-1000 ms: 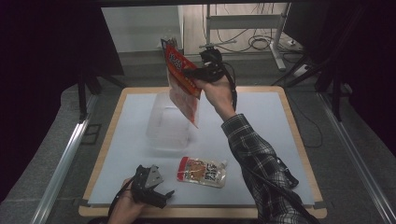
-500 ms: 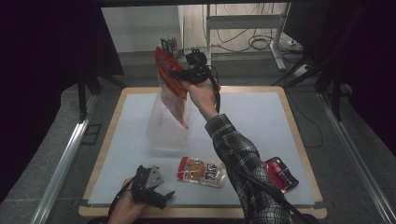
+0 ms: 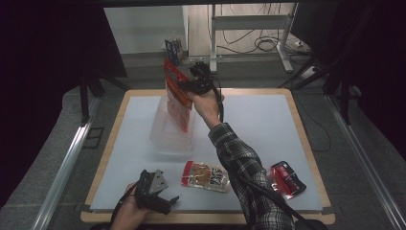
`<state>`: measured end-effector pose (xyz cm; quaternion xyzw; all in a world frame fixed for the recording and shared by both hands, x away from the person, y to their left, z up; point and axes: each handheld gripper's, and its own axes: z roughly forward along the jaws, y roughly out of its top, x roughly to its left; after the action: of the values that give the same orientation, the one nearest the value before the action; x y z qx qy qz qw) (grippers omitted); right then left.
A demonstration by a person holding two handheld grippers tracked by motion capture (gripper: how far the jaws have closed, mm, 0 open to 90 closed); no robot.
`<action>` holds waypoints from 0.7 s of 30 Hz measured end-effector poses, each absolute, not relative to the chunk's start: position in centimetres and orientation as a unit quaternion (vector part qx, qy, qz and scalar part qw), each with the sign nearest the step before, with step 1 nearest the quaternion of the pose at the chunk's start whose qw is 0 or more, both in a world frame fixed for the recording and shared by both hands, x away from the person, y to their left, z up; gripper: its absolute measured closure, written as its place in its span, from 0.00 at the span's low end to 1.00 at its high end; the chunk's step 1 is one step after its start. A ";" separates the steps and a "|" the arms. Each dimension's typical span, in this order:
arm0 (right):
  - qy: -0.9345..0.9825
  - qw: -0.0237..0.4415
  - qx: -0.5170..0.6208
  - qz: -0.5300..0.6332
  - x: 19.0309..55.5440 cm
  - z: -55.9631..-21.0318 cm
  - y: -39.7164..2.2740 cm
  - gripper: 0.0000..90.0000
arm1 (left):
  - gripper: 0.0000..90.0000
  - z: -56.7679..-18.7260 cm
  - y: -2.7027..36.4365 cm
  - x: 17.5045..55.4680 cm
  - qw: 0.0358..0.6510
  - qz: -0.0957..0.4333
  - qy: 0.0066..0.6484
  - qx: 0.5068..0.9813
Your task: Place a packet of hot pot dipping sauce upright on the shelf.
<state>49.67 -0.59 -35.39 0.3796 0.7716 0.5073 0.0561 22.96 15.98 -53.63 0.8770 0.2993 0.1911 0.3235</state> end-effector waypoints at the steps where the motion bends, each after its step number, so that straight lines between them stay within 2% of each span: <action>1: 0.777 0.065 0.376 0.501 49.8 -35.4 -0.6 0.99 | 0.01 -53.6 16.0 23.0 0.323 0.191 0.299 0.877; 4: 0.802 0.111 0.358 0.465 49.9 -36.0 -0.3 0.99 | 0.01 -53.7 15.9 23.0 0.323 0.189 0.298 0.878; 8: 0.796 0.100 0.371 0.468 50.5 -37.4 -0.7 0.99 | 0.01 -53.7 15.9 22.9 0.321 0.190 0.297 0.879; 12: 0.803 0.124 0.377 0.445 50.9 -37.8 -0.9 0.99 | 0.01 -53.7 15.9 23.0 0.321 0.189 0.298 0.879; 15: 0.819 0.160 0.373 0.406 51.1 -38.7 -0.9 0.99 | 0.01 -53.7 15.8 22.9 0.320 0.189 0.296 0.880; 21: 0.813 0.158 0.375 0.416 51.5 -39.1 -1.6 0.96 | 0.01 -53.7 15.9 23.0 0.321 0.189 0.297 0.879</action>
<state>51.49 -1.63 -39.15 0.3751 0.8134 0.4157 0.1576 22.97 15.89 -53.69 0.8790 0.2975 0.1892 0.3212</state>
